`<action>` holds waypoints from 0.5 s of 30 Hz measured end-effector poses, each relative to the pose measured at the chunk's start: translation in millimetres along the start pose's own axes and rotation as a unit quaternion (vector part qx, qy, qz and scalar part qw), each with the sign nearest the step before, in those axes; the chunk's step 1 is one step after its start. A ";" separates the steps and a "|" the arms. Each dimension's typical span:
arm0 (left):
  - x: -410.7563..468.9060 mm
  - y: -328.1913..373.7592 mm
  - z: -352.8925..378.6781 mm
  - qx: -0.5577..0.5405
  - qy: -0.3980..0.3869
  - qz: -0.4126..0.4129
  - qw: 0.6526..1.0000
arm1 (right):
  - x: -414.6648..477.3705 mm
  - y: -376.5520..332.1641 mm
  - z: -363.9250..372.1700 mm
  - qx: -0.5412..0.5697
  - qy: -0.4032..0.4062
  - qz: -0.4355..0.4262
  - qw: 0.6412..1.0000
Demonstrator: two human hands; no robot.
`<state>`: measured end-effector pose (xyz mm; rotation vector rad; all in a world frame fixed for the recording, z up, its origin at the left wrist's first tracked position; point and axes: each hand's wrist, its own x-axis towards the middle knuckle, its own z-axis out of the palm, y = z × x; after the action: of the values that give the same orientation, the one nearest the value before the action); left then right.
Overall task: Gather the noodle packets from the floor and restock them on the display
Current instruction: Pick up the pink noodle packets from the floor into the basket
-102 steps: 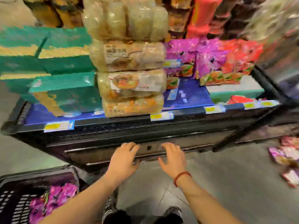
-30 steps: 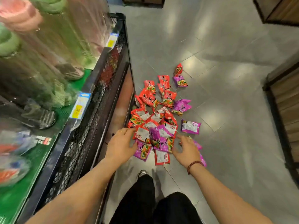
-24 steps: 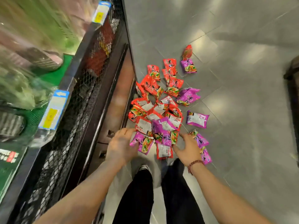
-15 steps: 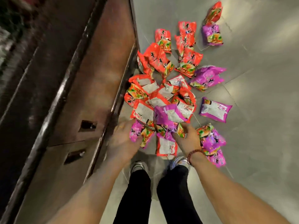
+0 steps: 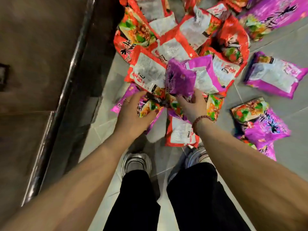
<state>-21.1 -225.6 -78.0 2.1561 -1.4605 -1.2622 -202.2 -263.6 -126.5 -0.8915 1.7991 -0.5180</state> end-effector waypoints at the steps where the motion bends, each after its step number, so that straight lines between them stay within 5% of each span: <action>1: -0.1 -6.2 3.6 -0.017 -0.001 -0.008 1.000 | 3.1 4.7 2.0 0.005 0.007 0.002 1.000; 7: -7.4 -16.1 9.9 -0.115 -0.014 -0.076 0.990 | 16.2 0.3 -21.9 0.019 0.006 0.013 1.000; 11: -7.6 8.5 -0.1 -0.233 -0.039 -0.120 0.964 | 5.0 -17.2 -41.2 0.118 -0.160 0.074 0.977; 15: -3.3 15.2 -3.3 -0.348 -0.123 -0.177 0.912 | -8.5 -19.6 -42.2 0.066 -0.265 0.048 0.961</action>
<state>-28.6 -230.7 -65.0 1.8323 -0.5239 -1.8756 -232.7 -271.8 -91.3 -0.7578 1.2957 -0.2944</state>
